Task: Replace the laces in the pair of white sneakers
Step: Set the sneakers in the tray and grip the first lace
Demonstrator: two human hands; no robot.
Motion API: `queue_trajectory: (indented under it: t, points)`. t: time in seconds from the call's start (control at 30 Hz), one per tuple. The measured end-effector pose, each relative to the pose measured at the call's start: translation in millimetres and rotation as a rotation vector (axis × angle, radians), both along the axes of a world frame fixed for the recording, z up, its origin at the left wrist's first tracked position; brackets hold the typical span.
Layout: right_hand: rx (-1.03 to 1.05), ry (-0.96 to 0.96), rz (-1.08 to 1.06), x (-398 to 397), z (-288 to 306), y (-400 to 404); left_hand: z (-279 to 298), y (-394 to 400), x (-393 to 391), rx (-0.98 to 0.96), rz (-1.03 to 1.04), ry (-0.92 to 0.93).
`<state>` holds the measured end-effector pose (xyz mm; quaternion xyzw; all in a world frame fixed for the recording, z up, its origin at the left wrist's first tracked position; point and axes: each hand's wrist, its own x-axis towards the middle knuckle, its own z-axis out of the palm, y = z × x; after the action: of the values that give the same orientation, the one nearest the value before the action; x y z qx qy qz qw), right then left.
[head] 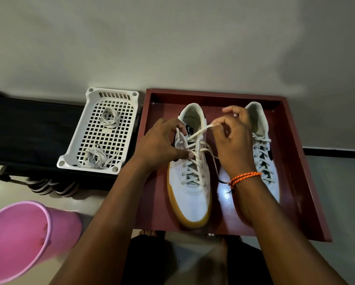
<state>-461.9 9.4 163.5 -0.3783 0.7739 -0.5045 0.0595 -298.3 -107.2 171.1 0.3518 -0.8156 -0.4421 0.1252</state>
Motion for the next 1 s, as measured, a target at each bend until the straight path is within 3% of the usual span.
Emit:
queue_trajectory:
  t: [0.2,0.4,0.57,0.67,0.83,1.0]
  points:
    - [0.255,0.23,0.218,23,-6,-1,0,0,-1,-0.007,-0.005,0.019]
    - [0.164,0.197,0.187,23,-7,-3,-1,0,-1,-0.015,-0.003,0.005]
    - [0.01,0.052,0.015,5,-3,-2,0,0,0,0.007,-0.002,-0.002]
    - [0.069,0.054,0.062,11,0,0,0,0,0,0.013,0.006,-0.004]
    - [0.281,0.232,0.226,30,-7,-1,0,0,-1,0.017,-0.002,0.018]
    - [0.183,0.182,0.23,26,-9,-3,-1,-1,1,0.007,-0.024,0.021]
